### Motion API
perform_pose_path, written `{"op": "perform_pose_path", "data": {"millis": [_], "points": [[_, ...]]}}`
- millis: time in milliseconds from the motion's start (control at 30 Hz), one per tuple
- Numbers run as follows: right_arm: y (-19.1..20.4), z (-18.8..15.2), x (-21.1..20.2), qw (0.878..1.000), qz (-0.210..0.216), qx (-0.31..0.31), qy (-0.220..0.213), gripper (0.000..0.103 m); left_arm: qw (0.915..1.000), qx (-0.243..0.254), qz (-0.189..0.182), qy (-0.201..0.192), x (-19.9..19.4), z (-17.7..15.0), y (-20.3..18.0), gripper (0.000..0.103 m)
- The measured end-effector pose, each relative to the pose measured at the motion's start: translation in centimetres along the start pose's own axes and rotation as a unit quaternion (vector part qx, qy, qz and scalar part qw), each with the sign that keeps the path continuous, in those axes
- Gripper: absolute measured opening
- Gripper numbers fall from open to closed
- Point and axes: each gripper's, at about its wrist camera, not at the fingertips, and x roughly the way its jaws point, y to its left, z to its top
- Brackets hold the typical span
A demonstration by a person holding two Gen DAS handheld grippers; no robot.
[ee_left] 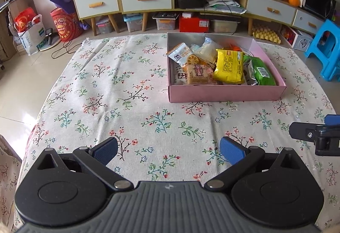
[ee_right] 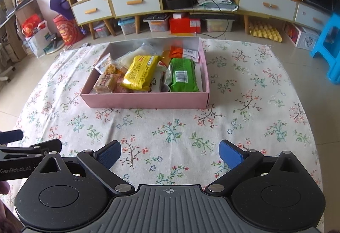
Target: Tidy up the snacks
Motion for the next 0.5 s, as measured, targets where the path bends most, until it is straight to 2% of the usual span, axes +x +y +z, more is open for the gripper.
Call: {"op": "perform_pose_path", "data": {"millis": [500], "points": [[-0.2,0.4,-0.23,1.0,-0.011,-0.005,-0.01,0.1,0.9999,0.006,-0.012,-0.001,-0.46,0.4,-0.99,0.103]]}}
